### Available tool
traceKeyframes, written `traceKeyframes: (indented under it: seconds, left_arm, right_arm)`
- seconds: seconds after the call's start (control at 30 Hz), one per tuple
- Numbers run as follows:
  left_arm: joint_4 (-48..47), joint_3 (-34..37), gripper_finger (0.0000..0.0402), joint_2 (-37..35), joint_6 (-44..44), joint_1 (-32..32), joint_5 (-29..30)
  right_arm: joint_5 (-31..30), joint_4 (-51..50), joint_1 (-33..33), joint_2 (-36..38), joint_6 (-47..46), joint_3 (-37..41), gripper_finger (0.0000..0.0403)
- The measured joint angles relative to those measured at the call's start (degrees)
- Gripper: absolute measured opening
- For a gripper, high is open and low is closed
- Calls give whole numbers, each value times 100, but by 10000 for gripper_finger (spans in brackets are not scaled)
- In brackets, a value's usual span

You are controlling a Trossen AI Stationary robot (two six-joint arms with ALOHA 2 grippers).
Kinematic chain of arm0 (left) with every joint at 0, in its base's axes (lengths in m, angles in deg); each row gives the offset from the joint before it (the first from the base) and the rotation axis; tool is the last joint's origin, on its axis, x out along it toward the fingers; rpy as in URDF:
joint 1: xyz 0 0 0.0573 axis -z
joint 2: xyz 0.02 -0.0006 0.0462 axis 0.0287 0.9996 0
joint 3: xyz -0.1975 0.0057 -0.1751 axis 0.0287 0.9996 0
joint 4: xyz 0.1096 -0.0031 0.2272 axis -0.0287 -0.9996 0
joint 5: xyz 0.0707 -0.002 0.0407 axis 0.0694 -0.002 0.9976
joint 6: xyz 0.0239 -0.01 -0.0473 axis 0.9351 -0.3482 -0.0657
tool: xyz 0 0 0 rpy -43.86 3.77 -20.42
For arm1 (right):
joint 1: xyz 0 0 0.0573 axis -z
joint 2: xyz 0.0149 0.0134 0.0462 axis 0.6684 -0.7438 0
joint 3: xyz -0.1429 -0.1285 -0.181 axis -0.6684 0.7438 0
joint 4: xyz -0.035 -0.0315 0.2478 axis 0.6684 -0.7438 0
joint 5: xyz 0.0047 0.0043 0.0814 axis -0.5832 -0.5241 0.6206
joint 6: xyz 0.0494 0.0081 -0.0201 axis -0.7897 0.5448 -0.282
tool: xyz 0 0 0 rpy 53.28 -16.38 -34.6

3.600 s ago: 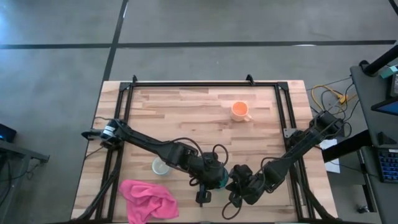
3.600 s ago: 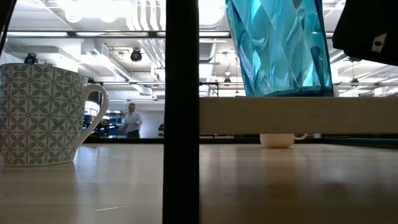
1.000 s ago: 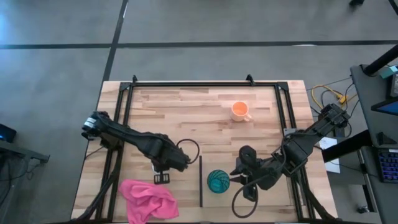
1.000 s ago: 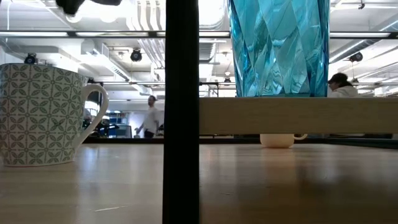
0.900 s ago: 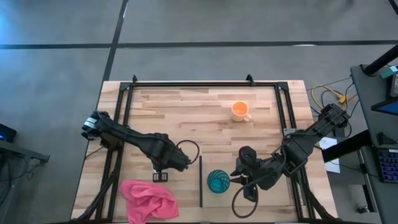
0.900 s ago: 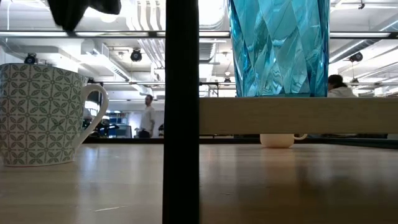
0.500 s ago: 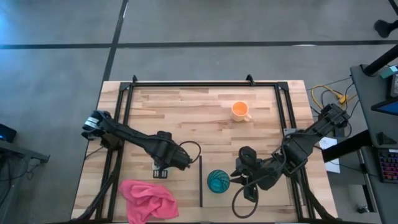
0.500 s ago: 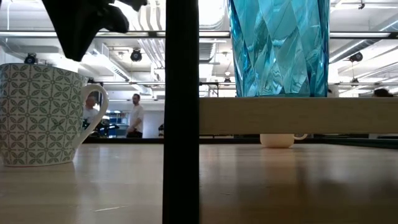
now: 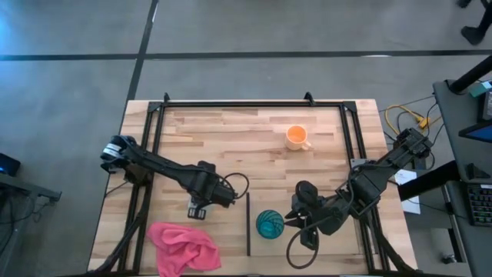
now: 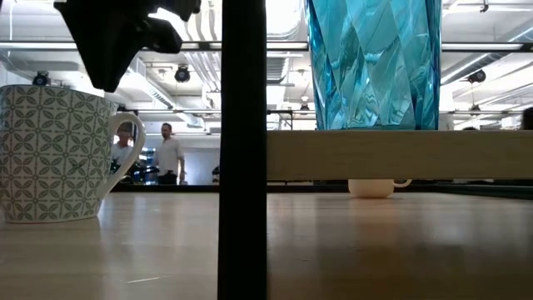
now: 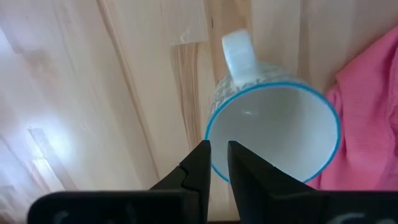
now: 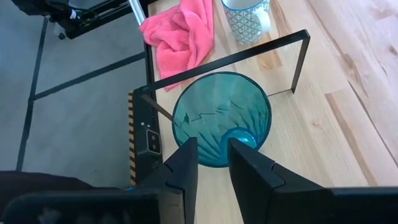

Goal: Stack small to large cups/mugs on shelf
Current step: Put the green patterned mug on the shelf

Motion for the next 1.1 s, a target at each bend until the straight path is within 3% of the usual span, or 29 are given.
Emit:
traceKeyframes:
  seconds: [0.73,1.1]
  left_arm:
    - [207,152,43,-4,17,-24,-35]
    - [217,319,123,0,19,-24,-53]
  right_arm:
    - [-9,4,0,0,-2,0,82]
    - [-9,3,0,-2,0,2,81]
